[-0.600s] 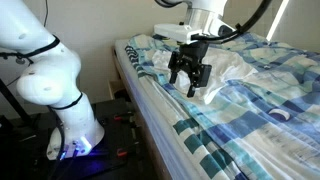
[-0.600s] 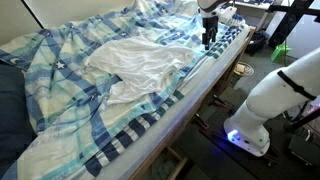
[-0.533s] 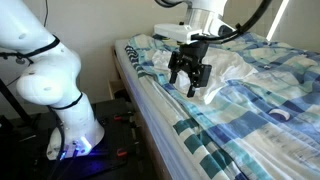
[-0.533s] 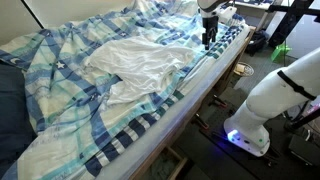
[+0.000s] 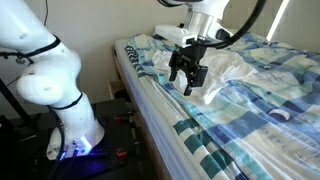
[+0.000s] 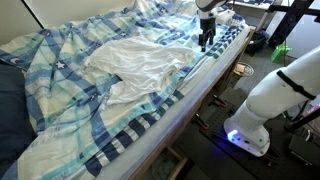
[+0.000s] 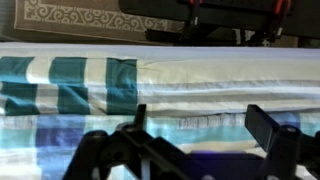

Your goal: Fold the sleeves on the white t-shirt

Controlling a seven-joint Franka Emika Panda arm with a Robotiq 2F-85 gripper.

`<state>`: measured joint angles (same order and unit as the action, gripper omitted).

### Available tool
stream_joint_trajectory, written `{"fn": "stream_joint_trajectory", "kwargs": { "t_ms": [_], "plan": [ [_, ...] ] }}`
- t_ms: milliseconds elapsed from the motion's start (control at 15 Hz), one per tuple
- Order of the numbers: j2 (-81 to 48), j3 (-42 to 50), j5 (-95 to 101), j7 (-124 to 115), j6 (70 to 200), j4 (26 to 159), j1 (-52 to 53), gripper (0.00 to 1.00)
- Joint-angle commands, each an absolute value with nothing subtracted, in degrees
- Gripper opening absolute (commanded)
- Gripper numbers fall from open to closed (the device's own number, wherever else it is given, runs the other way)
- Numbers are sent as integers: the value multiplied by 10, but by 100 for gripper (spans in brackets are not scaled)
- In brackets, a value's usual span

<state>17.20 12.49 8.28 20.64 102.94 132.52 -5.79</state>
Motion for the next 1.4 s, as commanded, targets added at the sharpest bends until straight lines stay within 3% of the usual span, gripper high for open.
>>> {"fn": "stream_joint_trajectory", "kwargs": {
  "t_ms": [0, 400, 1333],
  "plan": [
    [116, 114, 6, 148, 983, 1279, -53, 100],
    [39, 108, -67, 23, 962, 1214, -69, 100],
    [-79, 86, -55, 46, 970, 1092, -76, 100]
  ]
}}
